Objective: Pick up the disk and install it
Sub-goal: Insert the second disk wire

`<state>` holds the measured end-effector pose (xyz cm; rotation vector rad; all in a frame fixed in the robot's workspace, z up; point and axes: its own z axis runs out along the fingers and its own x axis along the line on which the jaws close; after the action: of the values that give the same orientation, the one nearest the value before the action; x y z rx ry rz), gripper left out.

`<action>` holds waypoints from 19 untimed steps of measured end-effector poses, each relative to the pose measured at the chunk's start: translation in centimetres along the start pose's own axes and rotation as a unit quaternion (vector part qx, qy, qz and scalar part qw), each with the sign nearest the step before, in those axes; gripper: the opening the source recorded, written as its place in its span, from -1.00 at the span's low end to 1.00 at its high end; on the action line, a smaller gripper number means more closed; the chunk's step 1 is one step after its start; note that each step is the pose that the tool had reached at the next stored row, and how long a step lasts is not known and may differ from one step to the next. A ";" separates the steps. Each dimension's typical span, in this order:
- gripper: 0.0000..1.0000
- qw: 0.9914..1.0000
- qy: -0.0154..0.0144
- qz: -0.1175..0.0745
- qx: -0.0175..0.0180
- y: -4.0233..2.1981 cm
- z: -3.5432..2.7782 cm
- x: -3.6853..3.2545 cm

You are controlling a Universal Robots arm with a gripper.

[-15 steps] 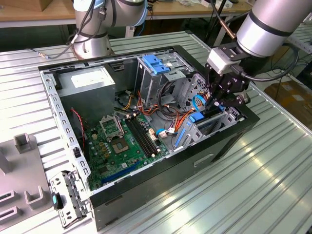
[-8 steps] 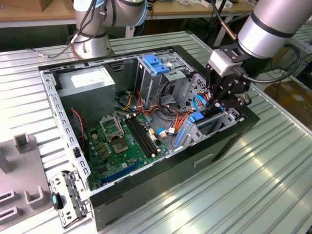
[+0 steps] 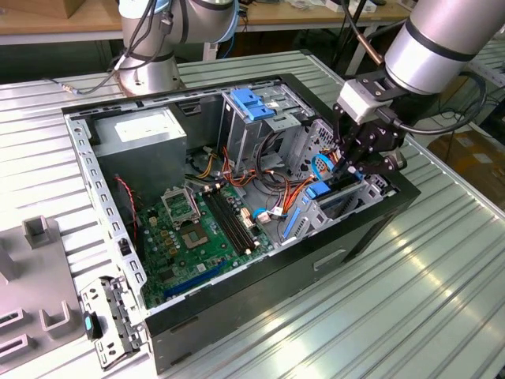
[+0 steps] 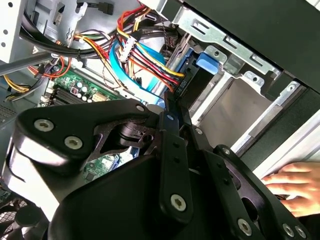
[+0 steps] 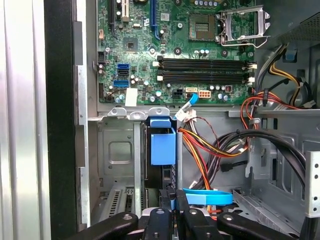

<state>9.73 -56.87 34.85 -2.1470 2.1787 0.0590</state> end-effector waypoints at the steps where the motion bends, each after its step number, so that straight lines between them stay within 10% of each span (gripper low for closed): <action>1: -0.68 1.000 0.000 0.001 0.000 0.01 0.00 -0.01; 8: -0.68 1.000 0.000 0.002 0.000 0.01 0.06 0.11; 9: -0.68 1.000 -0.001 0.002 0.000 0.04 0.91 0.25; 11: -0.68 1.000 -0.001 0.002 0.000 -0.04 -0.20 0.18; 19: -0.68 1.000 -0.001 0.002 0.000 0.00 0.58 0.25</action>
<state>9.74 -57.06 34.25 -2.1401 2.1823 0.0620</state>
